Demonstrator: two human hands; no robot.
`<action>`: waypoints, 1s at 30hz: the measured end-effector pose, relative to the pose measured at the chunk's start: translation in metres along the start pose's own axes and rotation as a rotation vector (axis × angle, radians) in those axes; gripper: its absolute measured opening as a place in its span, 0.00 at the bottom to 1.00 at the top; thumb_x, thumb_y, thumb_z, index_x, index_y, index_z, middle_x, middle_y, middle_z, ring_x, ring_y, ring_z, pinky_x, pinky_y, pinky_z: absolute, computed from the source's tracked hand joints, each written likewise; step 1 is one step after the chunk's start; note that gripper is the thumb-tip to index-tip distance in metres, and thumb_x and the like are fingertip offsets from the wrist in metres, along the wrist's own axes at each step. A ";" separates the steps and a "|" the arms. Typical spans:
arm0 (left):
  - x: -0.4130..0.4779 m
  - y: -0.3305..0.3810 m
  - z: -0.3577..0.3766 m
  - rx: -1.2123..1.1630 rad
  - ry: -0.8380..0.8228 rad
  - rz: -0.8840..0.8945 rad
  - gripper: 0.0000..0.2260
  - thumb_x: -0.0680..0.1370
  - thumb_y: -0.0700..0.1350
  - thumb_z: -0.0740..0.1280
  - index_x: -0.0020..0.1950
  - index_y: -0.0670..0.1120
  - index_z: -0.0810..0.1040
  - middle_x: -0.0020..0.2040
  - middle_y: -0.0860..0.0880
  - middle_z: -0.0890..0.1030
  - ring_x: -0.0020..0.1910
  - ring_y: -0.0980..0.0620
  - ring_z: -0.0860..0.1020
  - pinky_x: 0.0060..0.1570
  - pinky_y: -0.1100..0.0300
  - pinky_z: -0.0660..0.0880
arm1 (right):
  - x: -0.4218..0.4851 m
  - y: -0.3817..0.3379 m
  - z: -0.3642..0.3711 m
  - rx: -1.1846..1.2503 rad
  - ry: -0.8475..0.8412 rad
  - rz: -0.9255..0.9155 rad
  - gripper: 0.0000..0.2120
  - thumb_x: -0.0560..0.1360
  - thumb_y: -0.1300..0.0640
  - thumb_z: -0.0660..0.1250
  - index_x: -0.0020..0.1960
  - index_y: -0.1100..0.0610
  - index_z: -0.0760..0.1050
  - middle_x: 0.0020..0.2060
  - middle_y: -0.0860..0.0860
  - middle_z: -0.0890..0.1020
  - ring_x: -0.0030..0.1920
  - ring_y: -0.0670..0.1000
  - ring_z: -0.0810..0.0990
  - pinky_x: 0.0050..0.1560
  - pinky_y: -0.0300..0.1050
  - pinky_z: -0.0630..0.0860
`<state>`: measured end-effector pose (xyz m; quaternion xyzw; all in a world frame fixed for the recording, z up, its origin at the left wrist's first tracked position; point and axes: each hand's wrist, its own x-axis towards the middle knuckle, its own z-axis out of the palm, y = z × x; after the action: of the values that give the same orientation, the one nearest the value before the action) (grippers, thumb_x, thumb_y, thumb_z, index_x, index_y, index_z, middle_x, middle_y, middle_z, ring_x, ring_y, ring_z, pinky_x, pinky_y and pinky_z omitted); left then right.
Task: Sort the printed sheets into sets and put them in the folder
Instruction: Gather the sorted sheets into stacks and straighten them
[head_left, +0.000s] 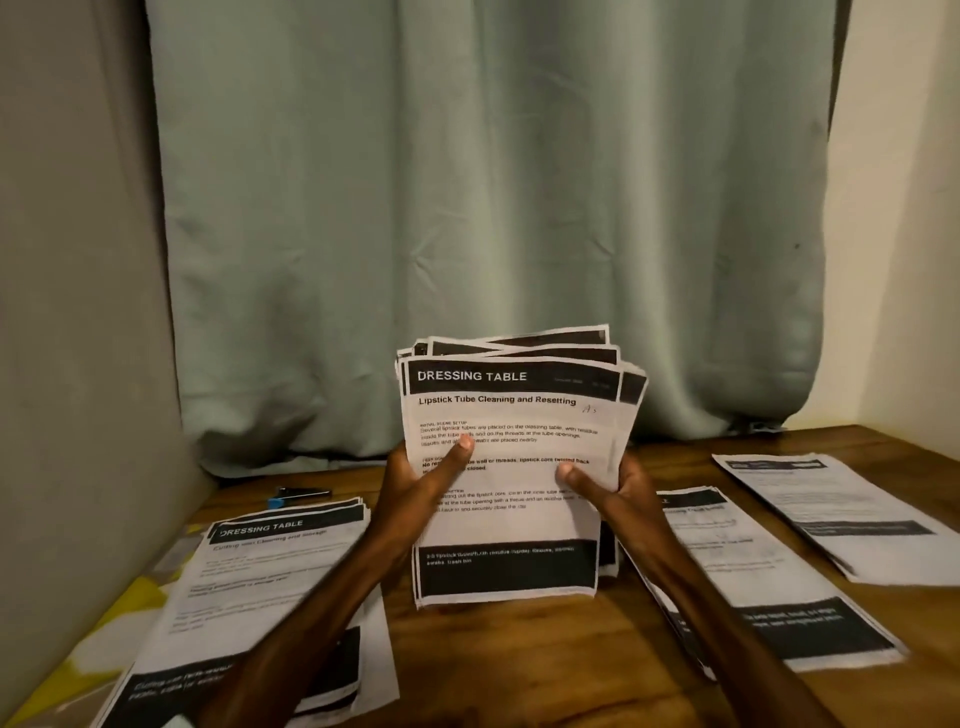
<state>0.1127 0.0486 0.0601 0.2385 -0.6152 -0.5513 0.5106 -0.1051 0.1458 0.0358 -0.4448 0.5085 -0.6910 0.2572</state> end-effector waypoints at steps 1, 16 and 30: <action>0.000 -0.002 0.001 0.022 -0.002 -0.003 0.19 0.73 0.52 0.73 0.62 0.49 0.79 0.54 0.50 0.87 0.52 0.49 0.86 0.48 0.53 0.84 | 0.002 0.001 0.001 -0.016 0.006 0.013 0.20 0.71 0.52 0.77 0.61 0.49 0.77 0.50 0.44 0.87 0.50 0.47 0.86 0.45 0.41 0.82; 0.003 -0.039 -0.037 0.323 -0.013 -0.262 0.12 0.74 0.45 0.77 0.57 0.45 0.84 0.52 0.48 0.87 0.48 0.51 0.86 0.52 0.51 0.83 | -0.009 0.015 -0.010 -0.082 -0.246 0.274 0.11 0.76 0.61 0.74 0.58 0.56 0.82 0.51 0.51 0.88 0.48 0.51 0.88 0.40 0.41 0.83; 0.002 -0.083 -0.079 0.673 -0.027 -0.086 0.12 0.79 0.48 0.72 0.61 0.50 0.81 0.52 0.56 0.84 0.46 0.60 0.83 0.45 0.64 0.79 | -0.001 0.077 -0.011 -0.215 0.248 0.146 0.10 0.71 0.63 0.78 0.51 0.60 0.84 0.44 0.51 0.87 0.38 0.41 0.86 0.41 0.34 0.81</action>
<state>0.1603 -0.0103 -0.0260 0.4121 -0.7589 -0.3414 0.3711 -0.1221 0.1247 -0.0372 -0.3430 0.6382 -0.6616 0.1931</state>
